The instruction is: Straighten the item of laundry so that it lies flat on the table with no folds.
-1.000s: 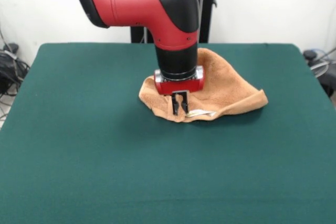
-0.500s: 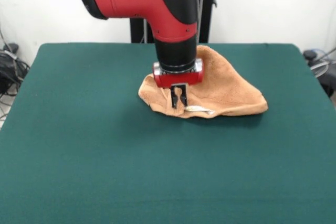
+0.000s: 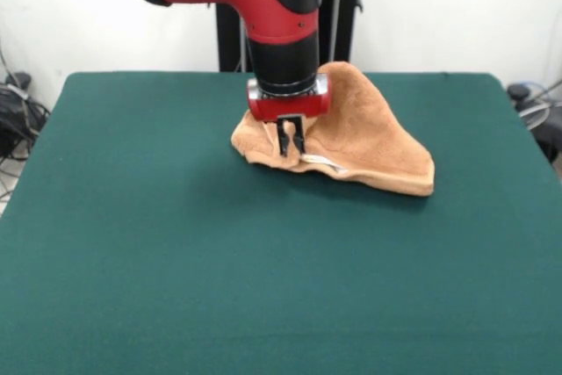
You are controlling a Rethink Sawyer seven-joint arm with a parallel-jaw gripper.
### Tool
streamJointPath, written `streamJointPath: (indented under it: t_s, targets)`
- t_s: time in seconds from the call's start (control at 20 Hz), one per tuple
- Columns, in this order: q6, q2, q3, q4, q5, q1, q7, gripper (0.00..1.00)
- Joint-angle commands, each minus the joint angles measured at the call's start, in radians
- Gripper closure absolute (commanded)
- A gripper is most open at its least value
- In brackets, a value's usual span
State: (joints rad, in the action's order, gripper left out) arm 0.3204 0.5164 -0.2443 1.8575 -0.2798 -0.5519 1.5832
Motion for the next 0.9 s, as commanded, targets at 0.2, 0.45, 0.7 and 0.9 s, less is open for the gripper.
streamJointPath:
  t_s: [0.2,0.45,0.7,0.9]
  targets:
    - [-0.041,-0.027,-0.119,0.041,-0.008,-0.024,0.072,1.00]
    - [-0.076,-0.029,-0.124,0.050,-0.031,-0.030,0.068,0.00]
    - [-0.063,-0.040,-0.130,0.037,-0.026,-0.027,0.067,0.00]
    - [-0.061,-0.032,-0.115,0.031,-0.031,-0.012,0.073,0.00]
